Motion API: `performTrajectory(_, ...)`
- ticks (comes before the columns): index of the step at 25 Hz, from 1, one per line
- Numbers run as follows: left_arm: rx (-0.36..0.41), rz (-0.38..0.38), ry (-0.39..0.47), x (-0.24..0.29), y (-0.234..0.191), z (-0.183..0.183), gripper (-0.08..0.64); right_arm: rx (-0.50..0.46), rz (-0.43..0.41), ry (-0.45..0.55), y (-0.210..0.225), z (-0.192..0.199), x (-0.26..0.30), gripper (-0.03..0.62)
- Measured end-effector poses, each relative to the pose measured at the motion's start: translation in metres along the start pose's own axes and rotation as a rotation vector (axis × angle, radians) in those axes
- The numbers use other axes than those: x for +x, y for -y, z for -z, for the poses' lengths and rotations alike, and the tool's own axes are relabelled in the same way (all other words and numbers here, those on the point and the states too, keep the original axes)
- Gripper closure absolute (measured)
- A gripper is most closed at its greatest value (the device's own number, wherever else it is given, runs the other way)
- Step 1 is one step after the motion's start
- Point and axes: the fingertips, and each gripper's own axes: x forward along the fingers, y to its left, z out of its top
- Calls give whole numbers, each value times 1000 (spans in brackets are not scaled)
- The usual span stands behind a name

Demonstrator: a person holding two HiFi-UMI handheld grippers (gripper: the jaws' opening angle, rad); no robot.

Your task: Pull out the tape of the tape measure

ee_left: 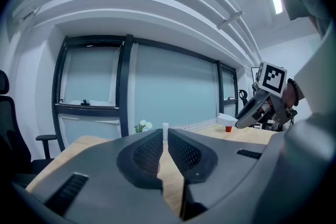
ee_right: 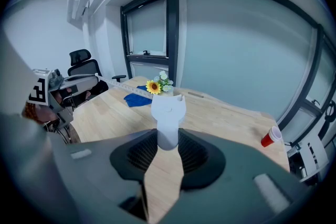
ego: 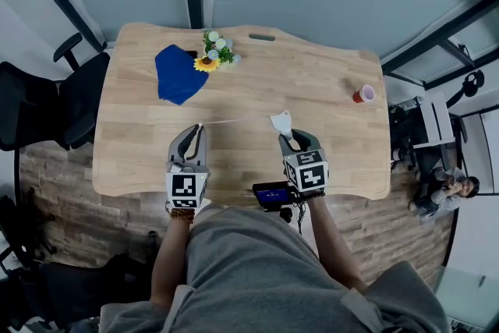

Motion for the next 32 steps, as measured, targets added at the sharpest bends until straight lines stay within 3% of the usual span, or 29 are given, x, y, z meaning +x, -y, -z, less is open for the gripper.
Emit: performTrajectory(32, -59, -86, -39, -11, -28, 23, 525, 32, 37, -25, 21, 14, -3, 462)
